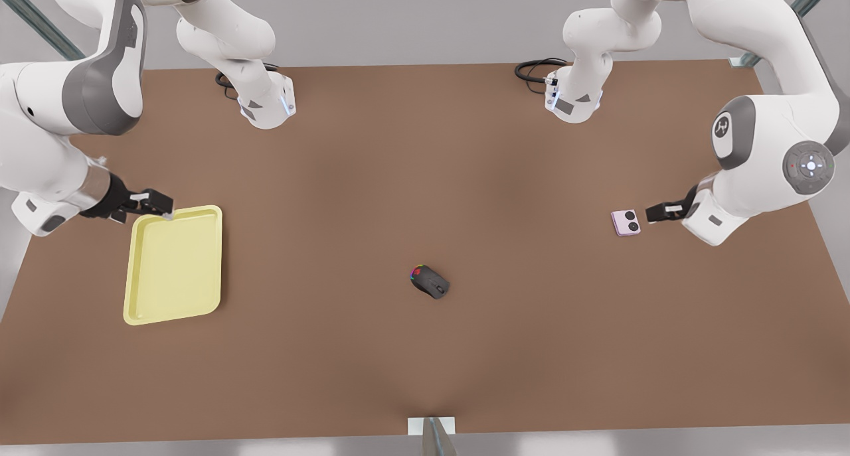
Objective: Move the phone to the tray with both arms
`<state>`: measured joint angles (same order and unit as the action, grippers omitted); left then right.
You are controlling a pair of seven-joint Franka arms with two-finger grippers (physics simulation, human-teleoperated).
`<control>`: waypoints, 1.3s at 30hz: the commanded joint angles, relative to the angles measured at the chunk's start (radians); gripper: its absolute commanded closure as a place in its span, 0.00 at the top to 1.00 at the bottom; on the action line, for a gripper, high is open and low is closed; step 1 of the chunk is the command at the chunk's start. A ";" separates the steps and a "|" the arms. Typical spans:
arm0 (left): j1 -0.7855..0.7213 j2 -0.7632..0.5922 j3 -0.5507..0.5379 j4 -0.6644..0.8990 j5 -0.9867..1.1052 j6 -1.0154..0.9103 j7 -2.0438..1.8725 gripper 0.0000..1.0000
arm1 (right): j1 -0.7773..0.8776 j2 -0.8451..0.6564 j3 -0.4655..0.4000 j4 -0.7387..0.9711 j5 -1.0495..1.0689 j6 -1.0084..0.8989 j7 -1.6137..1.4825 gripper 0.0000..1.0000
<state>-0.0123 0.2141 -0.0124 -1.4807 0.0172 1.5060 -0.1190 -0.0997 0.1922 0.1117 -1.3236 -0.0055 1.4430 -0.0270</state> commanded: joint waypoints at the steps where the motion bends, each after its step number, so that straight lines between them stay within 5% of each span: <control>1: 0.000 -0.001 0.000 -0.003 0.003 0.008 -0.122 1.00 | 0.000 0.000 0.000 0.000 0.001 0.053 -0.013 1.00; 4: 0.012 -0.002 0.060 -0.228 0.015 0.066 -0.119 1.00 | 0.000 0.000 0.000 0.000 0.001 0.054 -0.013 1.00; 8: 0.020 -0.002 0.095 -0.601 0.014 0.549 0.053 1.00 | 0.000 -0.002 0.000 0.001 0.002 0.053 -0.013 1.00; 12: 0.068 0.022 0.120 -0.765 0.009 0.832 0.153 1.00 | 0.000 -0.002 -0.001 0.001 0.001 0.053 -0.013 1.00; 25: 0.121 0.099 0.111 -0.885 0.036 0.955 0.525 1.00 | 0.000 -0.002 -0.001 0.001 0.002 0.057 -0.013 1.00; 39: 0.120 0.139 0.109 -0.877 -0.114 0.958 0.277 1.00 | 0.000 0.009 -0.001 0.003 0.001 0.057 -0.013 1.00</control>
<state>0.1075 0.3509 0.0966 -2.3592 -0.0901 2.4566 0.2070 -0.0997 0.2020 0.1102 -1.3221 -0.0040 1.5005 -0.0383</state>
